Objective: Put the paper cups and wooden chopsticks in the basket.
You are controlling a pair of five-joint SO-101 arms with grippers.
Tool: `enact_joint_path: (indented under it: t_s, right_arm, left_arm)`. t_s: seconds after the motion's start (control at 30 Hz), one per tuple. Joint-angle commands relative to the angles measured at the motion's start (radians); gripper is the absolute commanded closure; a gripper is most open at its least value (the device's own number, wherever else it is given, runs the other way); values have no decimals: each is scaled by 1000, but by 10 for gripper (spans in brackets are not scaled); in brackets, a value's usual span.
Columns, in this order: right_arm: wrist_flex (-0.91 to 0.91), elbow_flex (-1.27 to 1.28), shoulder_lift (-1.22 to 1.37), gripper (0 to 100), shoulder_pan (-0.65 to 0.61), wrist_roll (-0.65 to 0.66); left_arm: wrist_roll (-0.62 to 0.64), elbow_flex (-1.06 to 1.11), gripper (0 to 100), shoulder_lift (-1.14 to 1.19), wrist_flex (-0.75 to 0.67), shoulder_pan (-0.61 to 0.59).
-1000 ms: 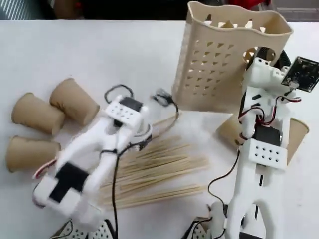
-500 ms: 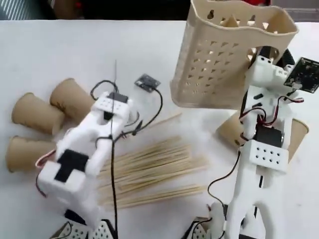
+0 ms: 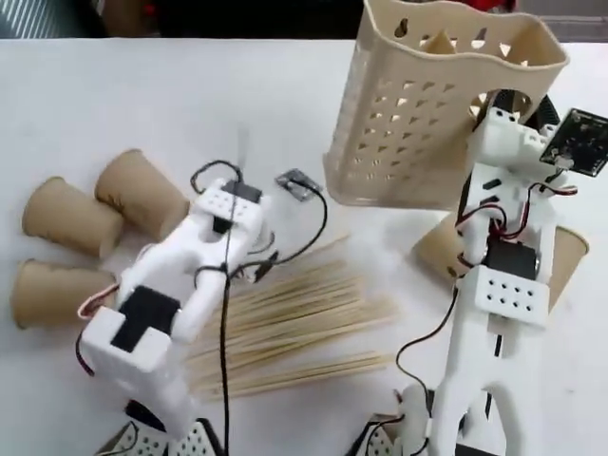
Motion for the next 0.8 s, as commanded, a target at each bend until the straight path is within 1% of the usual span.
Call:
enact_joint_path:
  t_s: [0.0, 0.1, 0.2, 0.3, 0.37, 0.47, 0.53, 0.6, 0.67, 0.77]
  right_arm:
    - [-2, -49, -35, 982, 19, 8]
    - [1, -48, -35, 982, 22, 8]
    - [59, -49, -35, 982, 16, 8]
    - [97, -48, -35, 981, -2, 8]
    - [117, -48, -35, 981, -22, 8]
    - [130, -48, -33, 981, -68, 9]
    - [114, -48, -30, 981, -117, 9]
    - [35, -48, -10, 981, -176, 9]
    - [-93, -48, 36, 982, -232, 3]
    - [-274, -46, 133, 982, -314, 6]
  left_arm:
    - [-11, 84, 976, -105, 31, 51]
    - [-9, 150, 974, -211, 32, 64]
    - [-9, 198, 974, -325, 34, 47]
    - [-9, 203, 973, -435, 54, -10]
    - [-9, 201, 973, -513, 48, -68]
    - [6, 207, 973, -622, -21, -160]
    - [83, 219, 973, -676, -84, -225]
    - [176, 256, 973, -713, -163, -283]
    - [244, 319, 972, -733, -250, -320]
    - [290, 434, 972, -748, -385, -335]
